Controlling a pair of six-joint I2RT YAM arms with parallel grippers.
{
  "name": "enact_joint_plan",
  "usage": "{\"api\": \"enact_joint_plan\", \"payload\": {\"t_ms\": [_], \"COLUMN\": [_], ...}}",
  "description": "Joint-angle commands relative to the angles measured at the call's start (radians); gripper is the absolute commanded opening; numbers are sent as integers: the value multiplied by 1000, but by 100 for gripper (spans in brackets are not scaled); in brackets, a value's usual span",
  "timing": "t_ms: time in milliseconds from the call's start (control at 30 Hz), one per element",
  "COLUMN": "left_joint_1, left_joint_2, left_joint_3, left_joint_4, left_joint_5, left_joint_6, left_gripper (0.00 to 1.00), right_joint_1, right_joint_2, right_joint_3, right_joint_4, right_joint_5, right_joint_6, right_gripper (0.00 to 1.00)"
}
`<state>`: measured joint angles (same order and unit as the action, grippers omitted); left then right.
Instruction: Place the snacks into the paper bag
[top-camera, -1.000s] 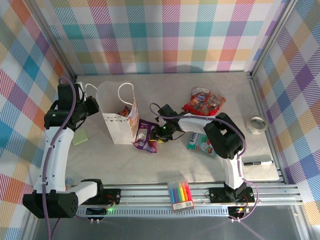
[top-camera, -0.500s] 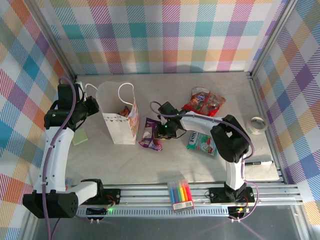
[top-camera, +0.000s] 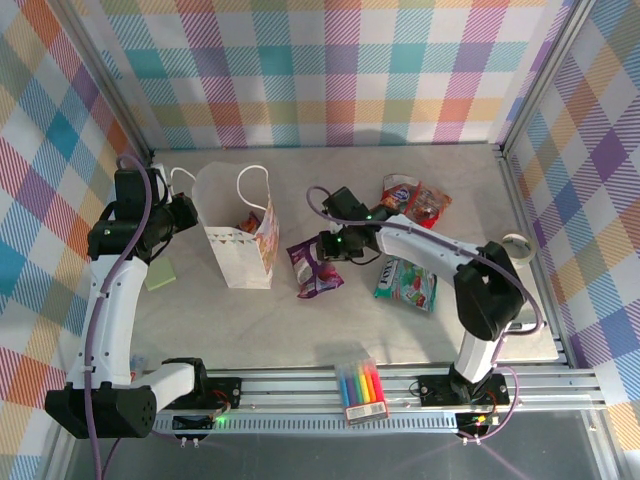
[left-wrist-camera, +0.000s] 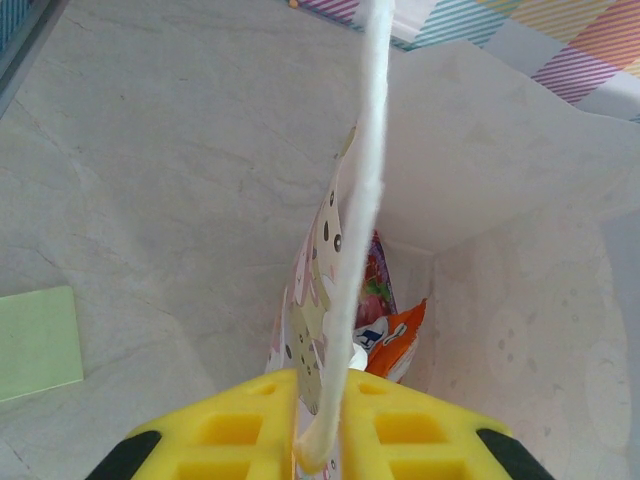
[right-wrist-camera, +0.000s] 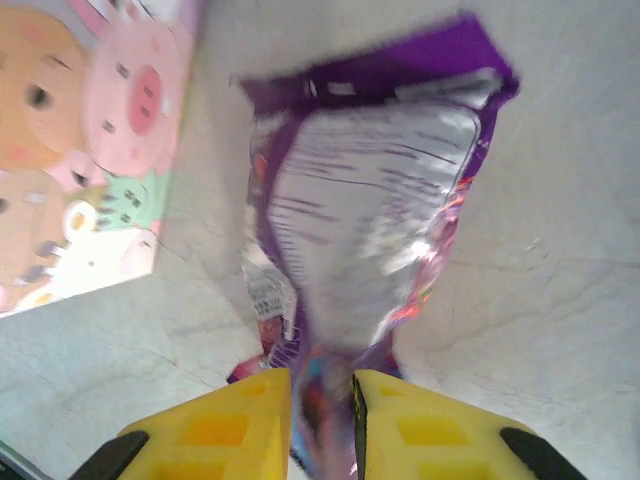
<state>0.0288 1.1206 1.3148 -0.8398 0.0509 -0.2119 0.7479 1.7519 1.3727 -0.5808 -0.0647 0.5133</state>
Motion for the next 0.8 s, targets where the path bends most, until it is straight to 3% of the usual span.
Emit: {"api": "enact_joint_plan", "payload": {"t_ms": [0,200,467,767], "left_joint_1": [11,11,11,11], "left_joint_2": [-6,-8,-25,-24], "left_joint_3": [-7,1,-1,-21], "left_joint_4": [-24,-25,-34,-24], "left_joint_5": [3,5,-3,4], "left_joint_6": [14,11,16,16], "left_gripper": [18,18,18,18], "right_joint_1": [7,6,7,4], "right_joint_2": [-65,-112,-103,-62], "right_joint_3": [47,81,72,-39], "right_joint_4": [-49,-69,-68,-72], "right_joint_5": [81,127,97,26], "right_joint_6": [-60,-104,-98,-57], "right_gripper": [24,24,24,58]}}
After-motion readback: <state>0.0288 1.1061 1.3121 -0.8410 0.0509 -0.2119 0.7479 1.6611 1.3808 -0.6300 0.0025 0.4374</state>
